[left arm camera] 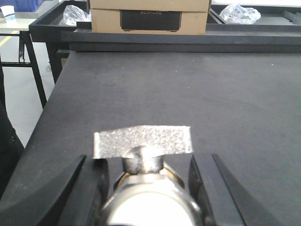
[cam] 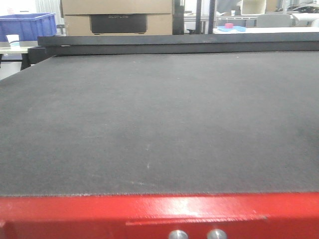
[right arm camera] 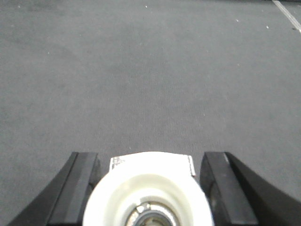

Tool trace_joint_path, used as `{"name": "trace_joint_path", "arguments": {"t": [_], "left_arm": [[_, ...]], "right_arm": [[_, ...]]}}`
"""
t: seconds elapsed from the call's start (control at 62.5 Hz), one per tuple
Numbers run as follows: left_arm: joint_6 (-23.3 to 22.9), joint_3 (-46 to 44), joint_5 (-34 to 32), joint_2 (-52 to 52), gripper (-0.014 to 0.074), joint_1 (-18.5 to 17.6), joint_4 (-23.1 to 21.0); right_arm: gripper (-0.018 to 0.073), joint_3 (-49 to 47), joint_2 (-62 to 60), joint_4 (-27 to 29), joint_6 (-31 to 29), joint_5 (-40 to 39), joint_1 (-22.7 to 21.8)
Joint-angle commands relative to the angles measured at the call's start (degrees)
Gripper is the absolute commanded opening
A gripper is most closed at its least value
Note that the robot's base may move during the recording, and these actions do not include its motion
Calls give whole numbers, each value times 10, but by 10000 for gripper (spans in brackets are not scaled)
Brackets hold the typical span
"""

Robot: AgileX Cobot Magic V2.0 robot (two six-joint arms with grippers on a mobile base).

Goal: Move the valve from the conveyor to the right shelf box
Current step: 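Drive the base to the steel shelf holding both valves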

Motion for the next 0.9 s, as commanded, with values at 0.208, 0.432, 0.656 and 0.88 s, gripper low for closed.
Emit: {"name": "trace_joint_path", "arguments": {"t": [0.208, 0.432, 0.656, 0.88], "left_arm": [[-2, -4, -31, -7, -111, -2, -7], [-2, -4, -33, -7, -111, -2, -7], [-2, -4, -33, -7, -111, -2, -7], [-2, -4, -33, -7, -111, -2, -7]], "right_arm": [[-163, -6, -4, -1, 1, -43, -1], [-163, -6, -4, -1, 1, -43, -1], [-163, -6, -4, -1, 1, -43, -1], [-163, -6, -4, -1, 1, -43, -1]]}}
